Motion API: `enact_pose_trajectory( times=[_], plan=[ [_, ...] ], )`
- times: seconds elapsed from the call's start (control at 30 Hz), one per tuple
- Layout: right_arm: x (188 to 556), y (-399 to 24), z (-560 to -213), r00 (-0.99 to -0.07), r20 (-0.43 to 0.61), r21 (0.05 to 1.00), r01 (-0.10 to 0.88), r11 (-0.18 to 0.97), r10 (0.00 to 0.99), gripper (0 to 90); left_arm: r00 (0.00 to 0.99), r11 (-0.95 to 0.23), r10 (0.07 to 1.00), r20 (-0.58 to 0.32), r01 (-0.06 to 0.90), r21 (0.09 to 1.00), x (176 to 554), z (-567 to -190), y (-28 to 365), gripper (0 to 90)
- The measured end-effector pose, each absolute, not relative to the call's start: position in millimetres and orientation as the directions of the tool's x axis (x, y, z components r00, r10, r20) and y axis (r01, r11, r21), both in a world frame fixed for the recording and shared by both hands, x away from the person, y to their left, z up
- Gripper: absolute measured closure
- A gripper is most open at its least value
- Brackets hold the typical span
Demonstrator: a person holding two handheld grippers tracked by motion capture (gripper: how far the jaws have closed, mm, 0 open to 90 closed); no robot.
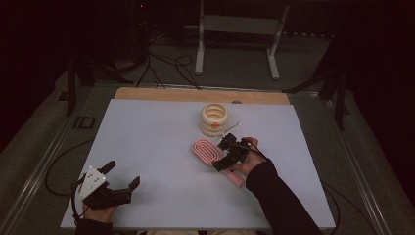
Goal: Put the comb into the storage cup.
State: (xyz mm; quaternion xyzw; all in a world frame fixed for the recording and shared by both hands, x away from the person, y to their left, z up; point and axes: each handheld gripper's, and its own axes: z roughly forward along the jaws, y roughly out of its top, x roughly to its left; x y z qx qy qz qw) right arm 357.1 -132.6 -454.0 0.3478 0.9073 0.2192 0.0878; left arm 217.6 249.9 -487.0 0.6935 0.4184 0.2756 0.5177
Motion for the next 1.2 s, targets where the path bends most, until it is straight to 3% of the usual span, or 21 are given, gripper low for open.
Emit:
enact_pose_trajectory(
  times=[0.6, 0.9, 1.1, 1.2],
  plan=[
    [369.3, -118.6, -482.5, -0.766, 0.021, 0.313, 0.616, 0.723, 0.643, 11.9, 0.501, -0.119, 0.864, -0.048, 0.297, 0.947, 217.8, -487.5, 249.5, 0.4],
    [370.0, -115.2, -488.2, -0.759, 0.009, 0.277, 0.627, 0.728, 0.651, 25.6, 0.501, -0.12, 0.864, -0.05, 0.3, 0.946, 218.2, -488.1, 248.7, 0.4],
    [369.3, -113.0, -491.6, -0.765, 0.05, 0.236, 0.634, 0.737, 0.642, 46.1, 0.502, -0.124, 0.864, -0.047, 0.301, 0.946, 218.1, -488.1, 248.7, 0.4],
    [369.4, -112.1, -491.7, -0.755, 0.04, 0.23, 0.644, 0.73, 0.654, 49.8, 0.502, -0.124, 0.864, -0.047, 0.301, 0.946, 218.1, -488.1, 248.7, 0.4]
  ],
)
